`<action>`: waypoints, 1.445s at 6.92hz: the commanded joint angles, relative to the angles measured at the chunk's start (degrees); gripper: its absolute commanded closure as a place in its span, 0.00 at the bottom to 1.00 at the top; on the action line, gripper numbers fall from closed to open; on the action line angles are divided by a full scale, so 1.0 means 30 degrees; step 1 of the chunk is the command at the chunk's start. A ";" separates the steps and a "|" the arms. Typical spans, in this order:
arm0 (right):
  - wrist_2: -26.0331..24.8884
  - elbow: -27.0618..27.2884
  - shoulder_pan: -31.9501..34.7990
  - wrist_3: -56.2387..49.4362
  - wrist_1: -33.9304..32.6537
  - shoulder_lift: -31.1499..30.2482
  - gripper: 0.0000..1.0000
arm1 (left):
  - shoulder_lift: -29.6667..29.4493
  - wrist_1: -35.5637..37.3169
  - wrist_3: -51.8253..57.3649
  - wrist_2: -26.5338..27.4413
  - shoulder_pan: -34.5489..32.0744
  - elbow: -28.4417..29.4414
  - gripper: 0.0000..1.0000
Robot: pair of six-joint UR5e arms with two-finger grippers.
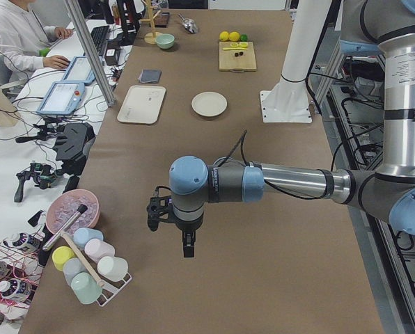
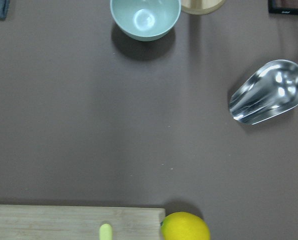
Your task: Place red cherry on plate
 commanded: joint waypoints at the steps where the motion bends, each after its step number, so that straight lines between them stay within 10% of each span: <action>1: -0.0800 0.2752 -0.4269 0.4768 0.0030 -0.0350 0.00 | -0.0001 -0.0028 -0.0083 -0.0021 -0.0008 0.0016 0.01; 5: -0.7208 0.2442 -1.3322 1.0727 0.2254 -0.0056 0.00 | -0.0001 -0.0087 -0.0112 -0.0051 -0.0008 0.0075 0.01; 10: -1.0709 -0.1603 -1.8378 1.4692 1.0810 -0.2455 0.00 | -0.0002 -0.0145 0.0005 -0.0051 0.0021 0.0104 0.01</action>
